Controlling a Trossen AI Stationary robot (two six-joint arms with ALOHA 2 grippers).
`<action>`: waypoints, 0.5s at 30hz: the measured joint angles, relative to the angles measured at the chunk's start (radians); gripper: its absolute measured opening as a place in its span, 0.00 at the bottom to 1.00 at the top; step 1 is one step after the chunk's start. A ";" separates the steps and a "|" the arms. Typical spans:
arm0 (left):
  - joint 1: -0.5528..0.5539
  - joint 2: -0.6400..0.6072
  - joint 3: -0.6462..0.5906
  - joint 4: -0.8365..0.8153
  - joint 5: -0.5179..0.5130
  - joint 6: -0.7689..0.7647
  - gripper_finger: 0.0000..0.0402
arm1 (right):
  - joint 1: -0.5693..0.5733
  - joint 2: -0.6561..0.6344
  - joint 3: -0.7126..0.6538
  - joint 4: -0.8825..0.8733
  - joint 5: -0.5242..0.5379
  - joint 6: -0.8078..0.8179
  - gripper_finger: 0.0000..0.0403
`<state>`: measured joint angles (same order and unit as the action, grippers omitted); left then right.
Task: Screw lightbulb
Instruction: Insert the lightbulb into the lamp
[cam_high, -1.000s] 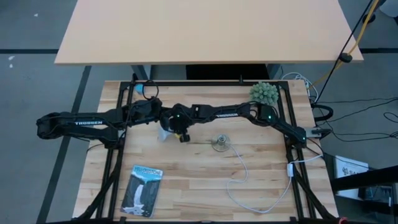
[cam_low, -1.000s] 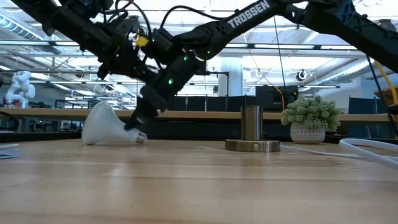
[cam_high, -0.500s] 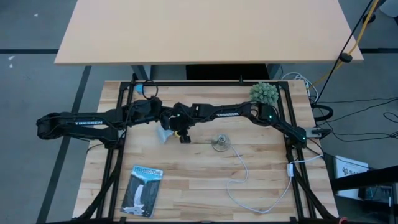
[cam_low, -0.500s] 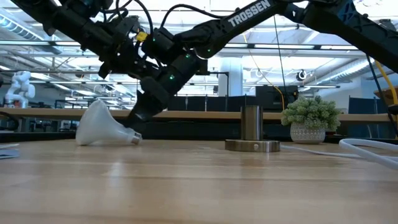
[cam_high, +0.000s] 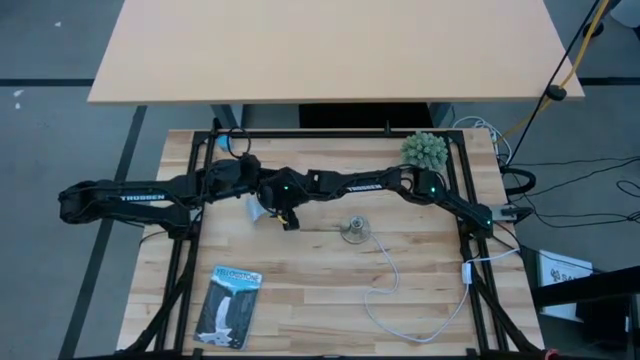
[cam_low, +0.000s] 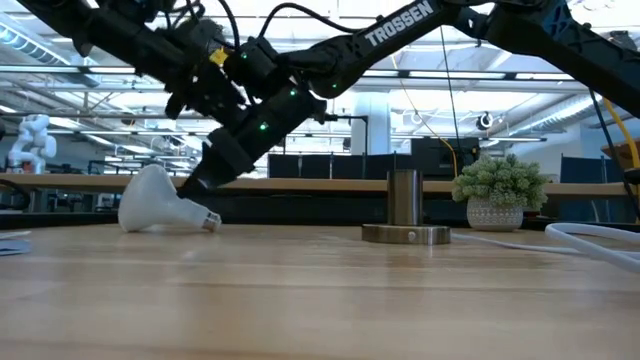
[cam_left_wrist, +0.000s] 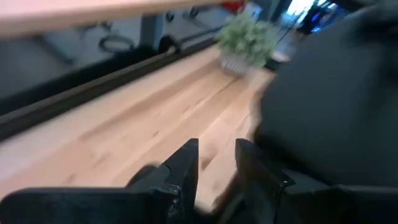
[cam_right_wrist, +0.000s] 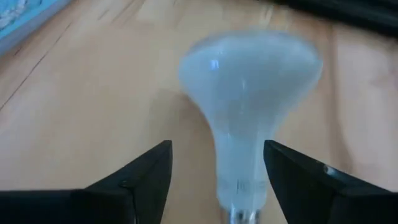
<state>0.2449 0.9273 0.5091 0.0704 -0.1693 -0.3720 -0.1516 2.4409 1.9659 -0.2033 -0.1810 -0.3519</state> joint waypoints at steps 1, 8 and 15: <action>-0.005 -0.005 -0.001 0.013 -0.007 0.020 0.28 | 0.000 0.001 0.000 0.011 0.002 0.000 0.61; -0.022 -0.087 -0.001 0.031 -0.121 0.059 0.28 | -0.010 0.013 0.002 0.139 -0.004 0.098 0.58; -0.021 -0.155 0.001 -0.184 -0.359 -0.076 0.28 | -0.027 0.103 0.002 0.157 0.003 0.225 0.54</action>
<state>0.2240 0.7723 0.5102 -0.1139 -0.5279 -0.4476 -0.1784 2.5438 1.9675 -0.0465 -0.1775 -0.1269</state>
